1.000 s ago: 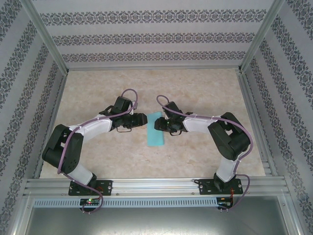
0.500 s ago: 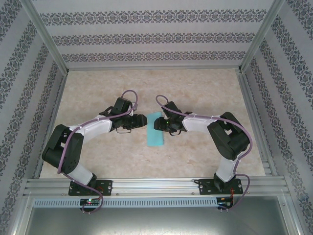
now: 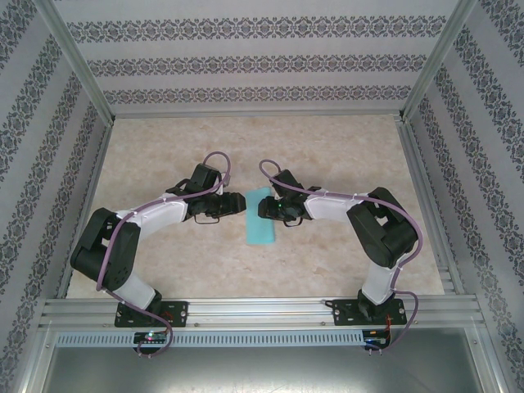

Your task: Fold a paper plane with a square sheet of paper (pick it up from the middle)

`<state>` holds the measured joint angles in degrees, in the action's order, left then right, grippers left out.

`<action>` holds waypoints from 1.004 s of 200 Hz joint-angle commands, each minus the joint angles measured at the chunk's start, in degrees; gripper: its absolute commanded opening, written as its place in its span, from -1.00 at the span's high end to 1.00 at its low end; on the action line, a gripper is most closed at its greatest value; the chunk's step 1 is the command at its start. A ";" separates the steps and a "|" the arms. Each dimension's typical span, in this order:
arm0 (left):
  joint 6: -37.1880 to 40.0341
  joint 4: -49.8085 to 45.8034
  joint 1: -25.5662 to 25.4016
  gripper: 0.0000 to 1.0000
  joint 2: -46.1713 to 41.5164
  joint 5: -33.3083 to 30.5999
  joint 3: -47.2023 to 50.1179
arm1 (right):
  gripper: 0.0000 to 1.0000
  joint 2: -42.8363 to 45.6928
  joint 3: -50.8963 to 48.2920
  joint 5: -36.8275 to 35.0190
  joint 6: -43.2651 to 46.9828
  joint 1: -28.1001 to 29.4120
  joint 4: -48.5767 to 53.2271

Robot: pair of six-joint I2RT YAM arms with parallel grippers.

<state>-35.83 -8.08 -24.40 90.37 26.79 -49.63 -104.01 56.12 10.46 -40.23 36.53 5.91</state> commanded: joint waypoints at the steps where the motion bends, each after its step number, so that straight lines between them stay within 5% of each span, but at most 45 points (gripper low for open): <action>1: 0.24 0.87 -0.67 -0.14 -0.52 0.75 -0.06 | 0.07 -3.74 0.53 -2.37 1.80 0.50 -0.78; 201: 0.25 0.62 -0.65 -0.13 -0.05 1.01 0.32 | 0.06 -4.44 0.20 -2.83 1.90 0.37 -0.92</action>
<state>-35.83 -8.10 -24.40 90.37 26.98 -49.63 -104.86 57.95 9.61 -38.63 36.99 8.43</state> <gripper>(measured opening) 0.565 0.472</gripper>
